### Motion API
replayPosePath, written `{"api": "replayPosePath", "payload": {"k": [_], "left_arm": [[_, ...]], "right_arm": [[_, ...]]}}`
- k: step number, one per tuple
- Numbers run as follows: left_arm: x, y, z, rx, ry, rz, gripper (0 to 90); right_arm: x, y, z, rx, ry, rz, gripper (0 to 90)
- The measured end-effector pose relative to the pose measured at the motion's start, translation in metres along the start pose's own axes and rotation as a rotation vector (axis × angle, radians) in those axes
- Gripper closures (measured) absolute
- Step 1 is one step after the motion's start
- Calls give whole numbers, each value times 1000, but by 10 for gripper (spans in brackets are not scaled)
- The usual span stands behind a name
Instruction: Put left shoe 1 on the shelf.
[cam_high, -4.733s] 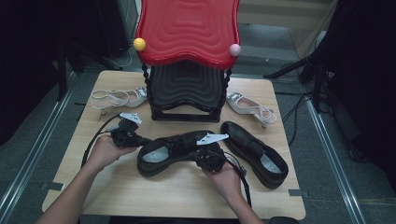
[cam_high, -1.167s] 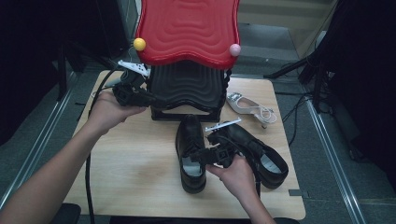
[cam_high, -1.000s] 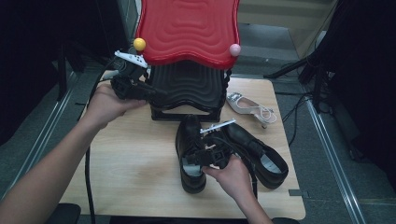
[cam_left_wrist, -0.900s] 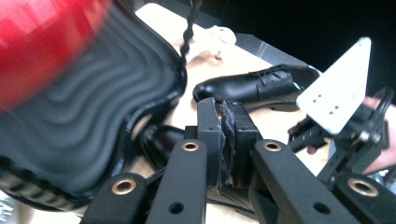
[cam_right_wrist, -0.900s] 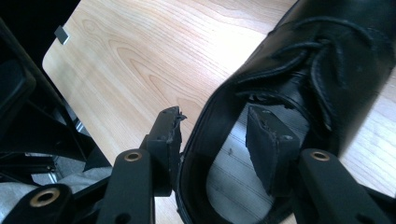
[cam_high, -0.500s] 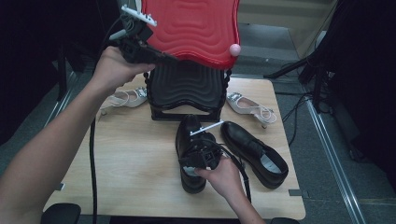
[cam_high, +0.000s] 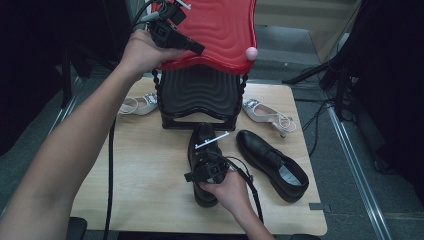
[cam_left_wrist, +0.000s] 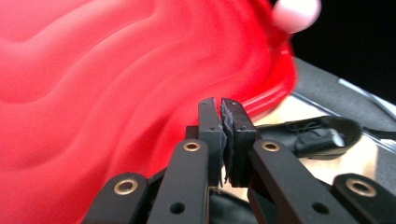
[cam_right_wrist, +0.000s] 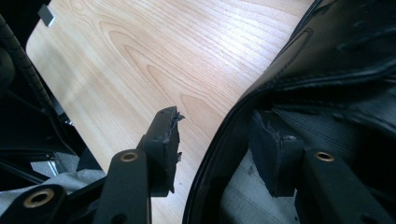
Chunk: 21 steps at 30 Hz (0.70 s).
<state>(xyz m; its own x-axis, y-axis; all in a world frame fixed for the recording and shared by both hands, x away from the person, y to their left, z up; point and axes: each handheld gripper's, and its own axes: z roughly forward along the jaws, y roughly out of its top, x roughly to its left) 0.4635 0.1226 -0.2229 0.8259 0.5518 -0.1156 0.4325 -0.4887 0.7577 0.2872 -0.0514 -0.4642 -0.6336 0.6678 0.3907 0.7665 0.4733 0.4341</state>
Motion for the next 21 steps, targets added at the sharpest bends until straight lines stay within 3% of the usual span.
{"api": "replayPosePath", "payload": {"k": [4, 8, 11, 15, 18, 21], "left_arm": [[6, 0, 4, -19, -14, -28, 873], [8, 0, 6, -22, -8, -27, 875], [7, -1, 6, -30, -7, -25, 876], [7, -2, 7, -35, 2, -32, 876], [6, -2, 7, -35, 22, -21, 884], [6, -3, 8, -37, 24, -17, 888]], "right_arm": [[0, 2, 7, 16, -15, 13, 543], [-5, 4, 14, 51, -29, 45, 560], [-3, 6, 23, 79, -82, 52, 616], [-4, 5, 24, 78, -85, 68, 672], [-6, 5, 21, 80, -95, 63, 789], [-7, 4, 17, 76, -89, 62, 803]]}}
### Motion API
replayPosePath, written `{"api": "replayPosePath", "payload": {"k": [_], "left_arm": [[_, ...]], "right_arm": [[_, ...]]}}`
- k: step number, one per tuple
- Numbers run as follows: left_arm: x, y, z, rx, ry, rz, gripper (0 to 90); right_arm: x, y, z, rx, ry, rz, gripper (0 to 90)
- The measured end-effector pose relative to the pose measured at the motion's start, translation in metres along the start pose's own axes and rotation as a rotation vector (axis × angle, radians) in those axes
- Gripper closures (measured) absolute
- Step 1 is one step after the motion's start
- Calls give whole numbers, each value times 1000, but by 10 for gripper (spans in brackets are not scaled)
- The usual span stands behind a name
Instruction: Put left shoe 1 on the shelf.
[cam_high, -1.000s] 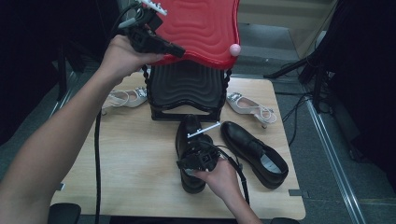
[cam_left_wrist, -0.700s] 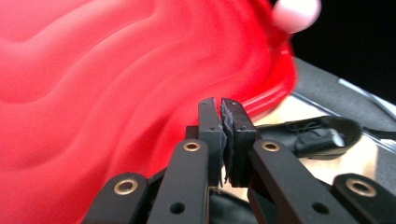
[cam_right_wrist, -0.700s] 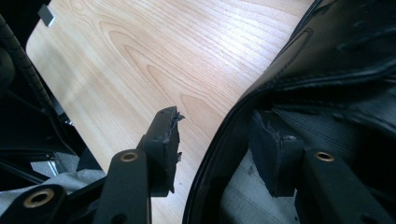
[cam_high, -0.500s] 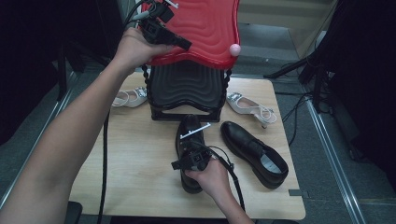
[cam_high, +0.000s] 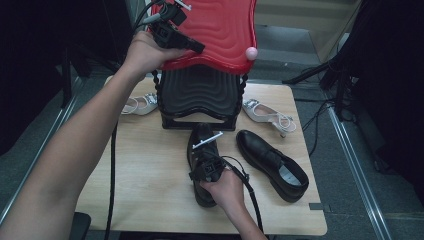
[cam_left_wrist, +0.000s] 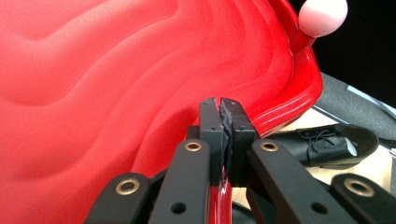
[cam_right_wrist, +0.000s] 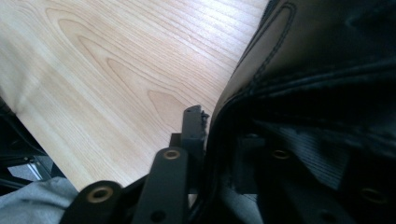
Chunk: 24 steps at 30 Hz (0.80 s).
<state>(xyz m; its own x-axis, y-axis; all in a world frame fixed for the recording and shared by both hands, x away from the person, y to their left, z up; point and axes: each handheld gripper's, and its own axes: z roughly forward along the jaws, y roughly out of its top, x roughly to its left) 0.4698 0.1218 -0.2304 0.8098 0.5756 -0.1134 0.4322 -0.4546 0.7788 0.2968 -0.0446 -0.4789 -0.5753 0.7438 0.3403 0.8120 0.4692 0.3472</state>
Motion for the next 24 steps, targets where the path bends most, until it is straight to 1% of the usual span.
{"api": "replayPosePath", "payload": {"k": [2, 3, 4, 5, 6, 7, 11, 12, 16, 17, 18, 20, 21, 22, 23, 24], "left_arm": [[0, 0, 1, -5, 4, -5, 889], [0, -1, 2, -3, 12, -11, 892], [0, -1, 2, -2, 12, -12, 893], [0, -1, 2, -2, 12, -12, 895], [1, 0, 3, -4, 7, -25, 895], [1, 0, 3, 0, 7, -25, 896], [1, 0, 2, 4, 0, -40, 895], [1, 0, 3, 3, 0, -41, 895], [2, 1, 3, 7, -2, -50, 896], [2, 1, 2, 9, -2, -53, 896], [2, 1, 2, 9, -2, -54, 897], [2, 1, 2, 11, -1, -57, 896], [2, 1, 2, 11, -1, -58, 896], [2, 1, 2, 10, -2, -59, 896], [2, 1, 3, 10, -2, -63, 897], [2, 1, 3, 10, -2, -63, 897]], "right_arm": [[-5, -3, -7, -23, 21, -4, 838], [-6, -4, -10, -25, 21, -4, 850], [-7, -5, -13, -28, 23, -14, 856], [-8, -6, -15, -27, 26, -10, 862], [-8, -6, -15, -27, 26, -10, 862], [-10, -7, -20, -32, 26, -9, 870], [-14, -9, -25, -26, 21, -26, 873], [-18, -10, -30, -30, 33, -21, 873], [-22, -11, -35, -43, 46, -21, 874], [-22, -10, -38, -47, 51, -10, 874], [-25, -9, -42, -58, 71, -10, 875], [-25, -9, -45, -66, 80, -4, 875], [-26, -8, -49, -68, 104, -9, 875], [-26, -7, -51, -74, 115, -4, 875], [-25, -6, -55, -79, 137, -6, 875], [-25, -6, -55, -79, 137, -6, 875]]}}
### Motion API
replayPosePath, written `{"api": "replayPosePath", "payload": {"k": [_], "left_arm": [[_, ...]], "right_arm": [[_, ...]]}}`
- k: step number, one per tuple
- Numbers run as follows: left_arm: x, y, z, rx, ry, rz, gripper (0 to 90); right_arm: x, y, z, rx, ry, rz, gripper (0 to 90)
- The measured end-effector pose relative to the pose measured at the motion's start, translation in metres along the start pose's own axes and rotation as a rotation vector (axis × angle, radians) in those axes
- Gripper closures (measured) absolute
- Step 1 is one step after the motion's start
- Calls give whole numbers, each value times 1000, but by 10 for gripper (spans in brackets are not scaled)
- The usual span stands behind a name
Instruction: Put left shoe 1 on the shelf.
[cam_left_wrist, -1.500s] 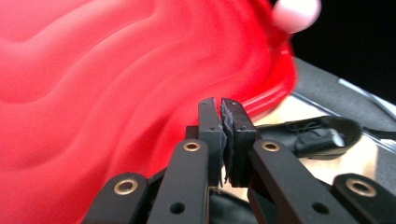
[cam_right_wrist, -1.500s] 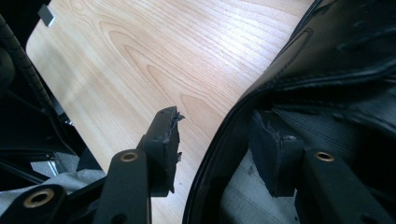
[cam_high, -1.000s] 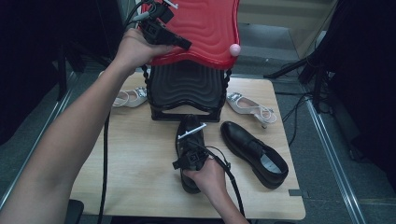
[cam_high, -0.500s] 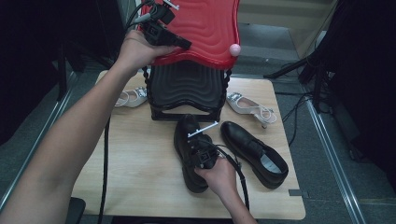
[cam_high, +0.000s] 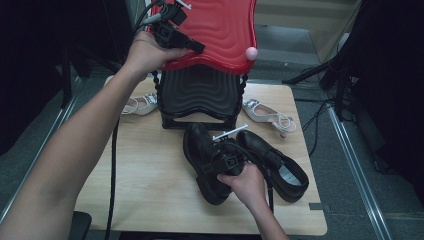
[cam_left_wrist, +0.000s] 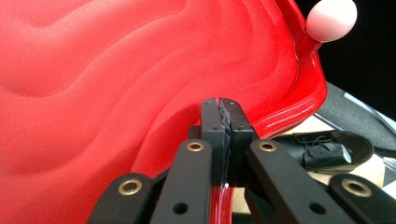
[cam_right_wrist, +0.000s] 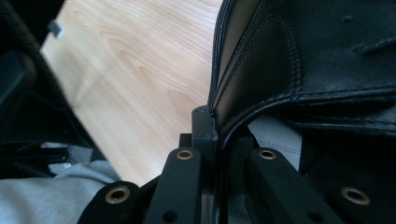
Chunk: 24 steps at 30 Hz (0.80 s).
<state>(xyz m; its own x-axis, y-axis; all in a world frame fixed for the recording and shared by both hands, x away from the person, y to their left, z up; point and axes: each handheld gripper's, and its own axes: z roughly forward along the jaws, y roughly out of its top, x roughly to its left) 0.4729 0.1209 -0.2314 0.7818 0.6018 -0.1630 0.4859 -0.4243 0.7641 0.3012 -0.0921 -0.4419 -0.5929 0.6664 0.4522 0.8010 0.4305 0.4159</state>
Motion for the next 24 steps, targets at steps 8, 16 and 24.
{"api": "replayPosePath", "payload": {"k": [8, 16, 24], "left_arm": [[-3, 1, 0, 8, 22, 5, 900], [-2, 1, -1, 13, 18, 6, 900], [-2, 1, -1, 16, 16, 0, 900]], "right_arm": [[17, 3, -16, -22, 23, -34, 874], [32, 18, -46, -68, 66, -76, 873], [47, 37, -74, -132, 46, -122, 873]]}}
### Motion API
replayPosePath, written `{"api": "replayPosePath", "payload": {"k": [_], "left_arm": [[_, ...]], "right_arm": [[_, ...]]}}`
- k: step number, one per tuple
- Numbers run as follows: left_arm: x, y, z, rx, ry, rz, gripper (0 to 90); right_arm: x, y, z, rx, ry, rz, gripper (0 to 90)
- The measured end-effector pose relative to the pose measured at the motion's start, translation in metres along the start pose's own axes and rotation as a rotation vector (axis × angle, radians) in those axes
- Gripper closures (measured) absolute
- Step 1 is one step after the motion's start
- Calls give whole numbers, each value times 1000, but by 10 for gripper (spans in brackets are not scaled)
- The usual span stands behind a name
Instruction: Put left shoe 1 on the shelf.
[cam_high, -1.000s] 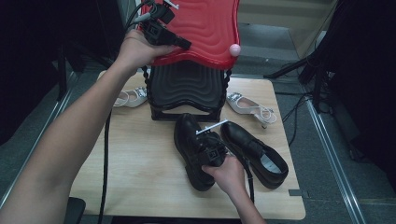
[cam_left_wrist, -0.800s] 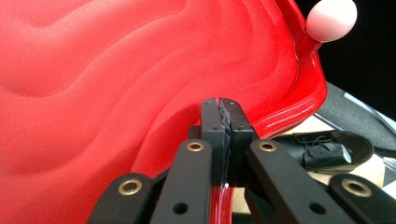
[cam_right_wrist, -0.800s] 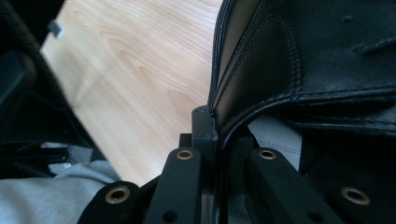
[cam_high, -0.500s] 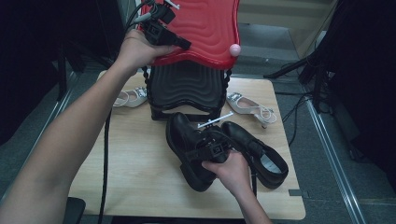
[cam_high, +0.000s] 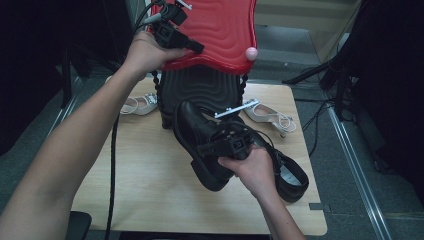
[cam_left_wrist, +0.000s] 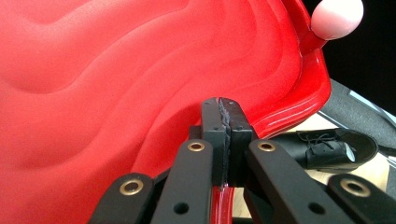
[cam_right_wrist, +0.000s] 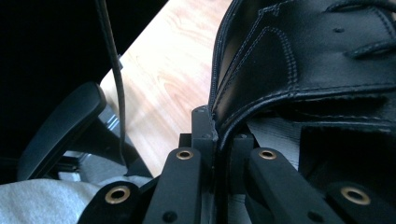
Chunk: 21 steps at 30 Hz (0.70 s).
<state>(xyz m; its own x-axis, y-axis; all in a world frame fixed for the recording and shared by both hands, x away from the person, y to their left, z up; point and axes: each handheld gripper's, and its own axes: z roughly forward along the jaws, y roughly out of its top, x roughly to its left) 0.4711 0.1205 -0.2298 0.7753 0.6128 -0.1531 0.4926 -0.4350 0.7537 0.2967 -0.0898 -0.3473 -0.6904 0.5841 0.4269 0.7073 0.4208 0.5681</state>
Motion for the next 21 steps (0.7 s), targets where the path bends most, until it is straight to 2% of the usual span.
{"api": "replayPosePath", "payload": {"k": [3, 4, 6, 9, 11, 12, 14, 16, 17, 18, 19, 21], "left_arm": [[0, 0, 0, 1, 2, -2, 900], [-1, 0, 0, 3, 7, -11, 900], [-2, 1, 0, 5, 11, -12, 900], [-1, 0, 0, 3, 2, -14, 900], [1, 0, 0, 0, -7, -9, 900], [1, -1, 0, -6, -11, -4, 900], [1, -1, 0, -6, -5, 2, 900], [0, -1, 0, -3, -4, -3, 900], [0, 0, 0, 1, 0, -8, 900], [-1, 0, 0, 3, 2, -5, 900], [-1, 0, 0, 6, 5, 0, 900], [-2, 0, -1, 10, 5, 6, 900]], "right_arm": [[1, 7, -2, -9, -20, -13, 873], [-1, 15, 0, -5, -49, -30, 874], [-3, 19, 2, -7, -61, -28, 874], [-14, 32, 15, -11, -100, -39, 873], [-16, 34, 17, -19, -102, -40, 873], [-19, 39, 24, -38, -136, -59, 873], [-21, 42, 31, -53, -167, -84, 872], [-22, 45, 40, -38, -221, -122, 873], [-22, 45, 40, -38, -221, -122, 873], [-22, 47, 46, -55, -255, -143, 873], [-22, 47, 46, -55, -255, -143, 873], [-23, 48, 51, -77, -285, -162, 873]]}}
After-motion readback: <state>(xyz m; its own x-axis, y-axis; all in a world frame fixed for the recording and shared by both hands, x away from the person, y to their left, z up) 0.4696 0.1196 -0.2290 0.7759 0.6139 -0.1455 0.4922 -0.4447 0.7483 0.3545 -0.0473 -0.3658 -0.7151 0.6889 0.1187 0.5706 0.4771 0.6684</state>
